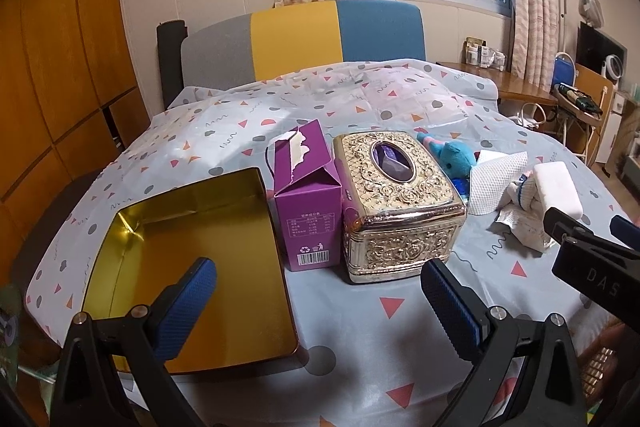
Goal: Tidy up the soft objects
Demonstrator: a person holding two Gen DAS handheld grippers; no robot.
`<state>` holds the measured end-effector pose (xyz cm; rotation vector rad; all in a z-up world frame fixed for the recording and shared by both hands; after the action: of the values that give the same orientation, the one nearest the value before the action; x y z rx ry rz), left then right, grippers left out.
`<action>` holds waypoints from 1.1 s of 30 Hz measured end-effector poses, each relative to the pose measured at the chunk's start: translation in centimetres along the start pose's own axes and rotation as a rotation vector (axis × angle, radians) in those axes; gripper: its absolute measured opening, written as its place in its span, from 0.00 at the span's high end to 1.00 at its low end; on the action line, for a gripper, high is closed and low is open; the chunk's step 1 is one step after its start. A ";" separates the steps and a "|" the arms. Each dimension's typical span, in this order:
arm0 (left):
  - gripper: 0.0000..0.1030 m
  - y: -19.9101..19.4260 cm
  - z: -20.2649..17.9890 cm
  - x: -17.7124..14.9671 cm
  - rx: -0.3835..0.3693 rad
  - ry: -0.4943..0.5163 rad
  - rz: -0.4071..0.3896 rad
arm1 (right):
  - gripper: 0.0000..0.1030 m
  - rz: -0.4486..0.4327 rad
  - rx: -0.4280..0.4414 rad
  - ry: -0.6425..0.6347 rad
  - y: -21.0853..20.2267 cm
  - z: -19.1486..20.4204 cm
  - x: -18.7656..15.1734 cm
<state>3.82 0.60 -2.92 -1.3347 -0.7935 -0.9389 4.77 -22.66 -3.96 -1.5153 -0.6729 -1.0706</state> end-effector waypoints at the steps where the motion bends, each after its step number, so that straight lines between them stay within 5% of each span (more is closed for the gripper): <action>1: 0.00 0.0 -0.1 0.0 -0.001 -0.001 -0.001 | 0.00 -0.001 0.000 0.000 0.0 0.0 0.0; 27: 0.00 0.1 -2.9 0.5 -0.062 0.078 -0.010 | 0.00 -0.020 -0.061 0.073 0.9 -5.4 0.9; 33: 0.00 0.2 -5.3 1.0 -0.182 0.110 -0.015 | 0.00 -0.017 -0.079 0.103 1.3 -7.4 1.0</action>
<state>4.21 -4.76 -2.57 -1.4216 -0.6463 -1.1079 4.37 -30.25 -3.76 -1.5125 -0.5786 -1.1915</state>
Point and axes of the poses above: each gripper's, at about its wrist camera, not at the fingertips, and y roughly the way its jaws point, z to its left, x to its top, the point moved 6 cm from there along y, roughly the way its jaws point, and after that the axes turned 12 degrees about -z, right-handed, at the moved point
